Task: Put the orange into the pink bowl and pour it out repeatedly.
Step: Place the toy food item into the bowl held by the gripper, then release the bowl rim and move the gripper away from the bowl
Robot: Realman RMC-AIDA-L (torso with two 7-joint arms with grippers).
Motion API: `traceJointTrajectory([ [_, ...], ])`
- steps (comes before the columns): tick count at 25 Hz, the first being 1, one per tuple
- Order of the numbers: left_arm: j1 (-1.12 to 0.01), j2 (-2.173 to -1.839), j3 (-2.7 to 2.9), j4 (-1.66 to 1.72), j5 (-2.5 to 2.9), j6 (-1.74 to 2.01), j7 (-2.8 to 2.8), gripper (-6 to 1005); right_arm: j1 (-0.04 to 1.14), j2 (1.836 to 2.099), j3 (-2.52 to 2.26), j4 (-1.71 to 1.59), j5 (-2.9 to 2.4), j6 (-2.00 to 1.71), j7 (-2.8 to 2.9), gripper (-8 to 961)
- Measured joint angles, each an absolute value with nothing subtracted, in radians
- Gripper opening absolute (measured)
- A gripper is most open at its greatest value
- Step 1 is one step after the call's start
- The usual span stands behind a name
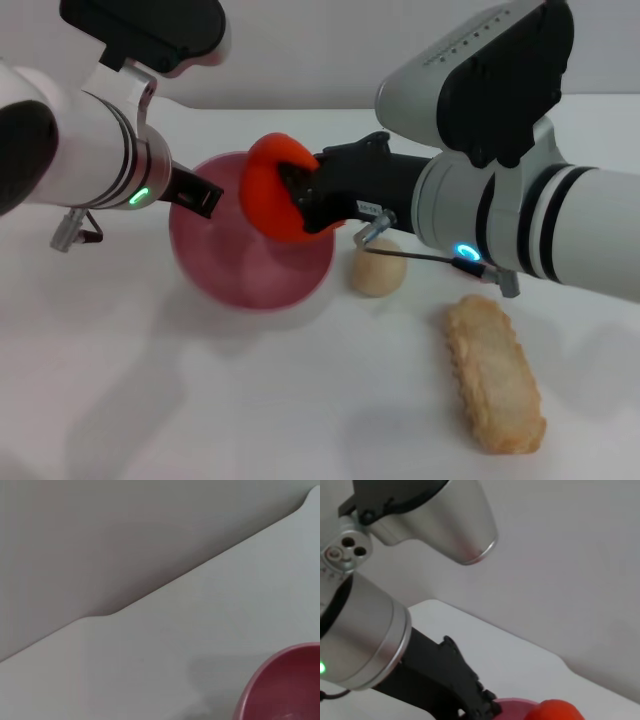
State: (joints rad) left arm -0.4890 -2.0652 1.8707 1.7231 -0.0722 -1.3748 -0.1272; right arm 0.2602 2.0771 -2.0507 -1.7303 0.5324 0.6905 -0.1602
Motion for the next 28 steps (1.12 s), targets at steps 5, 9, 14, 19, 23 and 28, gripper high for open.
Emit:
traceJointTrajectory([
  [5, -0.489, -2.064, 1.873, 1.724, -0.072, -1.378, -0.127, 41, 0.264, 2.076, -2.059, -1.71, 0.547, 0.666, -0.163, 80],
  [9, -0.489, -2.064, 1.873, 1.728, -0.072, -1.38, -0.126, 41, 0.263, 2.077, -2.067, -1.694, 0.546, 0.643, -0.165, 223],
  [14, -0.489, -2.064, 1.876, 1.729, -0.087, -1.377, -0.117, 41, 0.261, 2.077, -2.068, -1.678, 0.545, 0.616, -0.165, 358],
  [19, -0.487, -2.063, 1.876, 1.729, -0.101, -1.37, -0.11, 41, 0.229, 2.079, -2.073, -1.663, 0.469, 0.493, -0.216, 464],
  [23, -0.48, -2.063, 1.876, 1.729, -0.115, -1.351, -0.106, 41, 0.148, 2.085, -2.077, -1.616, 0.267, 0.24, -0.218, 544],
  [28, -0.478, -2.061, 1.865, 1.729, -0.159, -1.352, -0.103, 41, 0.039, 2.087, -2.062, -1.516, 0.161, -0.169, -0.222, 612],
])
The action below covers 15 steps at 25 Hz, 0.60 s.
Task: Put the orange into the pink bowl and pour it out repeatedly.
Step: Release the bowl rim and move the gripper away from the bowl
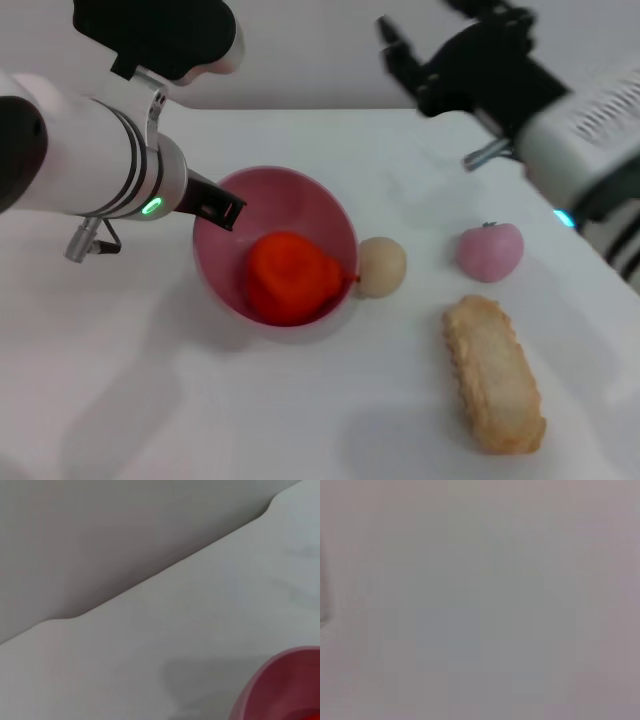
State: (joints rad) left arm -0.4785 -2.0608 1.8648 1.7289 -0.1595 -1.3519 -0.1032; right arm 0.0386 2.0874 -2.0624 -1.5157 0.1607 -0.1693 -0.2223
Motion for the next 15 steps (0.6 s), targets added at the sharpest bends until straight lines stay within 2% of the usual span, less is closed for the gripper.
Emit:
traceJointTrajectory([
  [5, -0.482, -2.062, 1.864, 1.712, -0.192, -1.359, -0.103, 41, -0.015, 2.084, -2.03, -1.372, 0.163, -0.434, -0.224, 626],
  [15, -0.485, -2.062, 1.86, 1.599, -0.3, -1.333, -0.087, 40, -0.048, 2.086, -2.032, -1.302, 0.196, -0.467, -0.216, 653],
])
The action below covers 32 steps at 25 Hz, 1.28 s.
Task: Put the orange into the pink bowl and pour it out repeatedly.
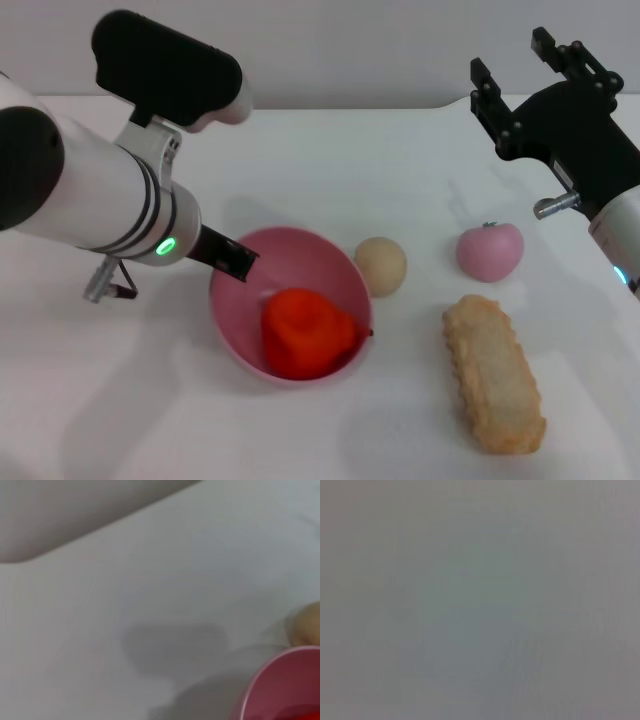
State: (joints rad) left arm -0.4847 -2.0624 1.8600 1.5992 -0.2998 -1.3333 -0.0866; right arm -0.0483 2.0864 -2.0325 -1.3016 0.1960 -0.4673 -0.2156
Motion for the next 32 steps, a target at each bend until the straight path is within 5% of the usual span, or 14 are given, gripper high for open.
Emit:
traceJointTrajectory([
  [20, -0.482, -2.065, 1.864, 1.503, -0.355, -1.194, -0.081, 65, -0.008, 2.079, -2.025, -1.256, 0.232, -0.461, -0.212, 709],
  [32, -0.474, -2.061, 1.839, 1.548, -0.235, -0.991, -0.075, 537, 0.041, 2.068, -2.001, -1.254, 0.242, -0.326, -0.152, 742],
])
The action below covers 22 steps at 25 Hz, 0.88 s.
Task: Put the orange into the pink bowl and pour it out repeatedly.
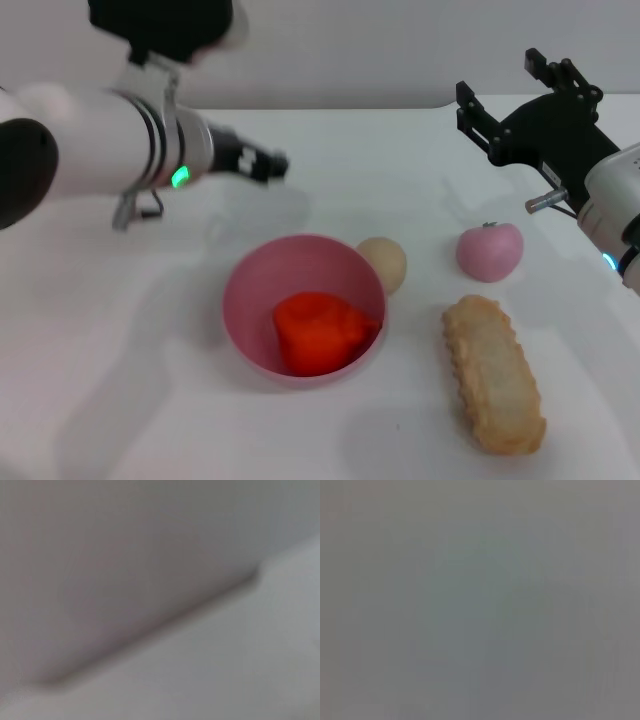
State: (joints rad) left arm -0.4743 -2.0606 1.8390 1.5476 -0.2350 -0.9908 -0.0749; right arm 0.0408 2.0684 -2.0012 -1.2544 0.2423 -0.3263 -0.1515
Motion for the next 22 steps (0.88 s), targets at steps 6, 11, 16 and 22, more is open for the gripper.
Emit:
traceJointTrajectory([
  [6, -0.355, -2.062, 1.818, 1.592, -0.035, -0.585, -0.094, 648, 0.037, 2.073, -1.996, -1.206, 0.243, -0.392, -0.148, 786],
  [11, -0.174, -2.062, 1.79, 1.475, -0.02, -0.041, -0.101, 740, 0.035, 2.072, -1.976, -1.139, 0.247, -0.43, -0.071, 786],
  [16, -0.12, -2.061, 1.736, 1.262, -0.061, 0.24, -0.12, 836, 0.048, 2.07, -1.959, -1.006, 0.245, -0.582, -0.034, 786],
  [22, -0.126, -2.064, 1.732, 1.032, -0.14, 0.449, -0.157, 836, 0.113, 2.073, -1.953, -0.805, 0.335, -0.811, -0.026, 786],
])
